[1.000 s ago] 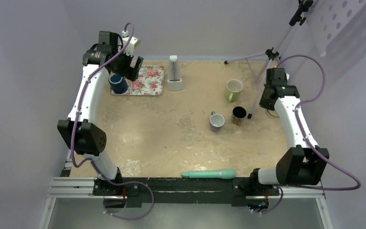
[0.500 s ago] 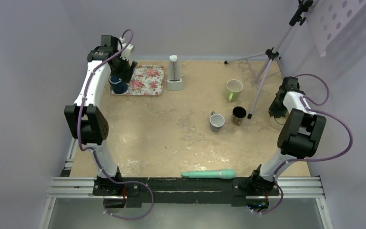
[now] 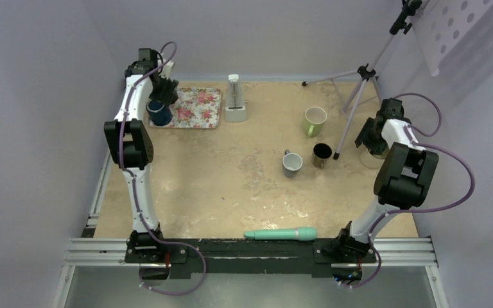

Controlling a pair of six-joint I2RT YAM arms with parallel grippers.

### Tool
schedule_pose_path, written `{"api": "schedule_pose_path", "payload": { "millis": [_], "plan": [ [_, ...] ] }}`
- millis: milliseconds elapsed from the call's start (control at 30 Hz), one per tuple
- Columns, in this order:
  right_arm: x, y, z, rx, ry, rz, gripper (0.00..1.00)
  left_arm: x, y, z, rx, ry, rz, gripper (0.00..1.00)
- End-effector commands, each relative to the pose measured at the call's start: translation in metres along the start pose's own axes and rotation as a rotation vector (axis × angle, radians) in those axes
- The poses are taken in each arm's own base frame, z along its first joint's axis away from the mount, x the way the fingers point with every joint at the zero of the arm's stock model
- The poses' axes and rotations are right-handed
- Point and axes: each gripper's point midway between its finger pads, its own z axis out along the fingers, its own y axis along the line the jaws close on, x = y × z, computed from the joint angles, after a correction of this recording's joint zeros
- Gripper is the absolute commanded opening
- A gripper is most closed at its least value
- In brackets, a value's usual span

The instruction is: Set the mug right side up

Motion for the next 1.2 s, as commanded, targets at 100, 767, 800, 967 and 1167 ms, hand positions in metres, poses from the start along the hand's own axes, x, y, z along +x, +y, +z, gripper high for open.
{"api": "schedule_pose_path", "payload": {
  "millis": [100, 767, 800, 967, 1167],
  "plan": [
    [-0.033, 0.004, -0.046, -0.025, -0.127, -0.029, 0.56, -0.003, -0.013, 0.022, 0.079, -0.05, 0.096, 0.93],
    [-0.053, 0.027, -0.121, -0.137, -0.274, -0.085, 0.56, 0.068, -0.141, -0.03, 0.738, -0.037, 0.354, 0.59],
    [-0.053, 0.028, -0.123, -0.138, -0.278, -0.085, 0.56, 0.071, -0.144, -0.034, 0.758, -0.036, 0.367, 0.58],
    [-0.055, 0.028, -0.129, -0.141, -0.292, -0.092, 0.56, 0.082, -0.161, -0.066, 0.902, -0.056, 0.445, 0.58],
    [-0.051, 0.027, -0.129, -0.139, -0.289, -0.099, 0.56, 0.072, -0.159, -0.097, 0.949, -0.128, 0.507, 0.59]
  ]
}}
